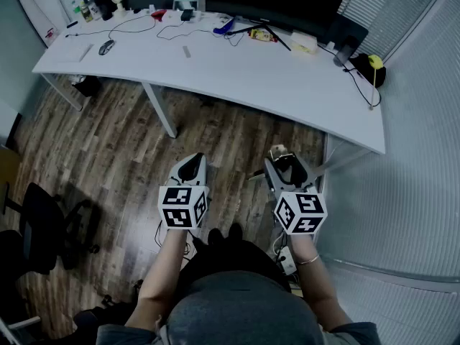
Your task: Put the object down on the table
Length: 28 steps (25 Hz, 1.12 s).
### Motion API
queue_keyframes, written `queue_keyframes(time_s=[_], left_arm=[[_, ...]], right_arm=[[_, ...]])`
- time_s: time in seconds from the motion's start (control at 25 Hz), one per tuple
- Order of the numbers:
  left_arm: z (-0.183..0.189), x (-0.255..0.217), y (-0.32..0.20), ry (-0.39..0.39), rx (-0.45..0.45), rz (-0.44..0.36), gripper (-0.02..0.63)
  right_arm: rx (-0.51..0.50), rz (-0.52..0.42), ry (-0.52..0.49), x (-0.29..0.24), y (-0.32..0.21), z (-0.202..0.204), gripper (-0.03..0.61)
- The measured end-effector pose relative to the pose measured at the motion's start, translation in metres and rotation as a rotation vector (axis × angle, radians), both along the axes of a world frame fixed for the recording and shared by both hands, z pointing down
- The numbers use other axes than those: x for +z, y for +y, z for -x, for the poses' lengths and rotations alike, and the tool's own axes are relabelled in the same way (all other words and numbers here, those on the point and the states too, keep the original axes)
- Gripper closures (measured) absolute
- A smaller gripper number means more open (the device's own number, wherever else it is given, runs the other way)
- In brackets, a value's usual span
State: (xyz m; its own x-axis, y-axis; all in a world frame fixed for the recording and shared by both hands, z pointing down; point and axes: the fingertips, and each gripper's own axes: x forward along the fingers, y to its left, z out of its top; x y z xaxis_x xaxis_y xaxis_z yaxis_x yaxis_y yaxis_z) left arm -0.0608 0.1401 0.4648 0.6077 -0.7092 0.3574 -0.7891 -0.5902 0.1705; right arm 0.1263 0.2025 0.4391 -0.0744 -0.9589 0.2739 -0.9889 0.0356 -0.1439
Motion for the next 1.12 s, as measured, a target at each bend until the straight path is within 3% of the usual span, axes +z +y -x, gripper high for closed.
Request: queue_keyframes(time_s=[0.36,1.12], left_arm=[[-0.005,-0.001,-0.006,-0.010,-0.029,-0.012,0.583],[-0.048,-0.001,-0.012,-0.034,-0.040,-0.028,0.583]], right_arm=[[-0.029,0.004,-0.032,0.006,-0.006,-0.004,0.287],[-0.035,-0.014,-0.046,0.000,-0.027,-0.050,0.288]])
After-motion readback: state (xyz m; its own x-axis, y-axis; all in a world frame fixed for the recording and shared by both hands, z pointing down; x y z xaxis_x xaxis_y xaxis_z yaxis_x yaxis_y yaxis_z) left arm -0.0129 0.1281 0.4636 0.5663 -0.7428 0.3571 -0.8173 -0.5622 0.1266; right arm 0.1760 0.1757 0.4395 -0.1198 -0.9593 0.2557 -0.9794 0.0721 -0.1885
